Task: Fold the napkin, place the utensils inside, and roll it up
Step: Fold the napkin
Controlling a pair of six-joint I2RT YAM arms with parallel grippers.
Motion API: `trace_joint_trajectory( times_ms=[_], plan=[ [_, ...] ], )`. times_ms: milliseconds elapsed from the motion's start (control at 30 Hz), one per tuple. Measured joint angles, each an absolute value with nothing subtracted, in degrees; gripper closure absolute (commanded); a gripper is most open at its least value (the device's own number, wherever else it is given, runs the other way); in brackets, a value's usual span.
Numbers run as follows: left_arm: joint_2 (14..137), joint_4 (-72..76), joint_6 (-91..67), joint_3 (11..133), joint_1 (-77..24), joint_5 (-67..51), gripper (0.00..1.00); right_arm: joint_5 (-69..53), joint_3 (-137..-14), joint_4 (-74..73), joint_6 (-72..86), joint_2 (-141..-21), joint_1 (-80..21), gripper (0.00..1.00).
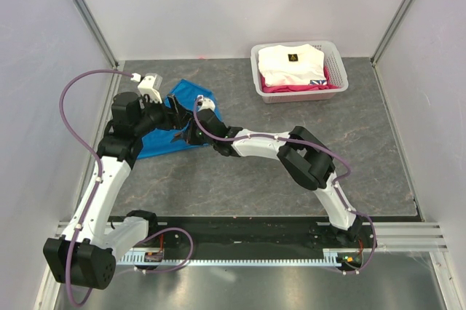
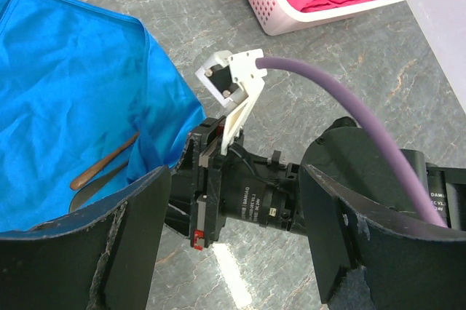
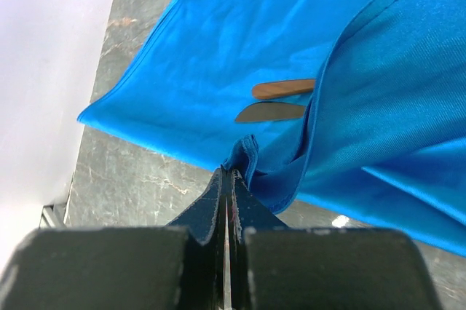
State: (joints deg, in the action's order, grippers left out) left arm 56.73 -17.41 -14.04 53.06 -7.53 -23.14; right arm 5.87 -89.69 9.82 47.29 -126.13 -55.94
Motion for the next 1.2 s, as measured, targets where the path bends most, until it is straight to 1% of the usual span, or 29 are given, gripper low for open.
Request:
trace_joint_trajectory(
  times_ms=[500,1100,1133,1167,1200],
  plan=[
    [56.73,-16.29,-14.83,53.06,-7.53,-23.11,0.21,1.93,-91.46,9.3,44.84,-126.78,-56.16,1.0],
    [57.34,-16.23,-14.92,53.04,-7.51,-23.07,0.21,-1.15,-96.82,8.95,44.07,-132.42,-56.51,1.0],
    [57.34,-16.23,-14.94,53.04,-7.51,-23.07,0.21,-1.28,-97.06,8.97,44.07,-132.6,-56.49,0.87],
    [57.36,-16.23,-14.94,53.04,-7.51,-23.07,0.21,-1.34,-97.43,8.97,44.07,-132.84,-56.51,0.79],
    [57.39,-16.23,-14.94,53.04,-7.51,-23.07,0.21,-1.56,-97.8,8.99,43.9,-133.1,-56.49,0.6]
  ],
)
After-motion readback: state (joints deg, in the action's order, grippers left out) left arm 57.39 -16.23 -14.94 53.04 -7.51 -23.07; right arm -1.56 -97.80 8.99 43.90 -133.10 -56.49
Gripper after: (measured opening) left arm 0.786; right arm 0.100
